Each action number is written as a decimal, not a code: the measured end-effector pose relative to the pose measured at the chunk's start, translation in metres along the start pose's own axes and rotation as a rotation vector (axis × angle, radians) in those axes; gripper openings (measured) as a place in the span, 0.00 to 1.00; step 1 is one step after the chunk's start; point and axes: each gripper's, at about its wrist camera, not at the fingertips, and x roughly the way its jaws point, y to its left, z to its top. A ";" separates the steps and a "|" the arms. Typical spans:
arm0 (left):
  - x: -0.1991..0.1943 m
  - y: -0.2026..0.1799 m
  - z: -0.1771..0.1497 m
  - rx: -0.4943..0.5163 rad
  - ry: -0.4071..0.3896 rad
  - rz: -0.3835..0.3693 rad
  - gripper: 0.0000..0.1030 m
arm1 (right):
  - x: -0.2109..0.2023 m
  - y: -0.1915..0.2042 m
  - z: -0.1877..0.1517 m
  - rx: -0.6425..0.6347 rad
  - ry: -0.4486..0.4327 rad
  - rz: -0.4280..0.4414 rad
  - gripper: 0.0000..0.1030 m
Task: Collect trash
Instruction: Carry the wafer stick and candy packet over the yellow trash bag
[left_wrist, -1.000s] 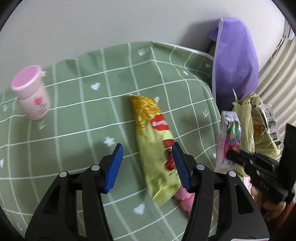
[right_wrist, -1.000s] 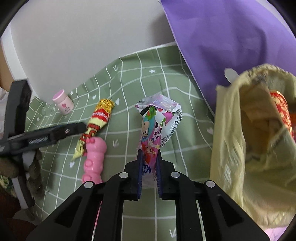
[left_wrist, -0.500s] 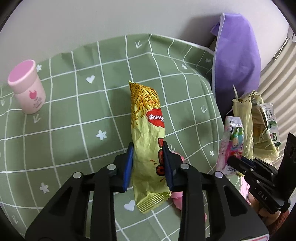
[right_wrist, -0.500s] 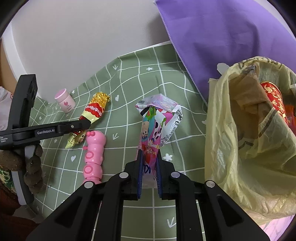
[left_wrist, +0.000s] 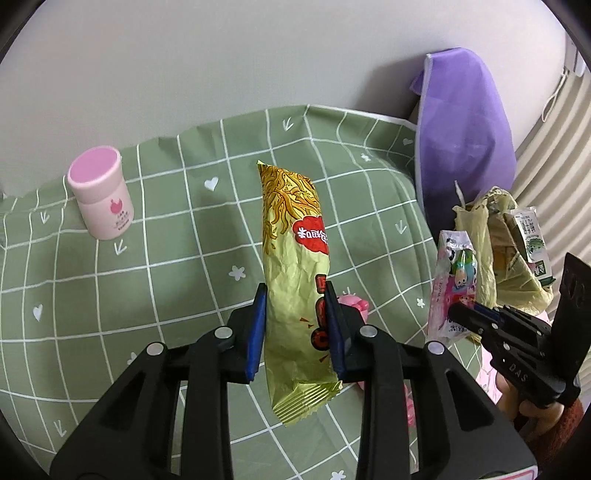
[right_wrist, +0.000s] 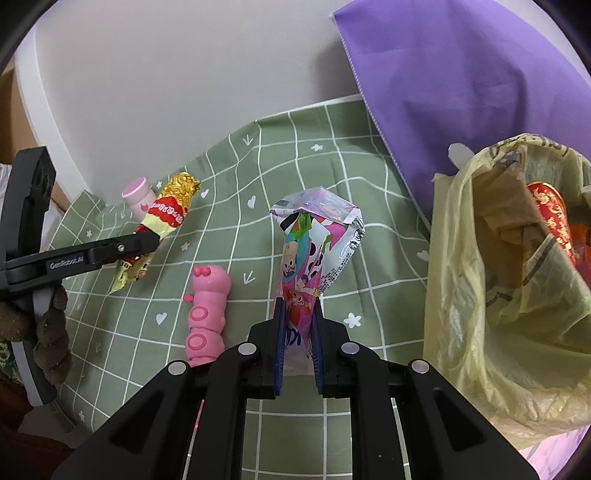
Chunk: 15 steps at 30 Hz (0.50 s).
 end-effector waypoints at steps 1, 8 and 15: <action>-0.002 -0.002 0.001 0.007 -0.006 -0.001 0.27 | -0.003 -0.001 0.001 0.003 -0.007 -0.003 0.13; -0.012 -0.025 0.014 0.052 -0.046 -0.054 0.27 | -0.030 -0.012 0.014 0.009 -0.071 -0.045 0.13; -0.013 -0.075 0.043 0.157 -0.087 -0.131 0.27 | -0.077 -0.038 0.023 0.055 -0.163 -0.121 0.13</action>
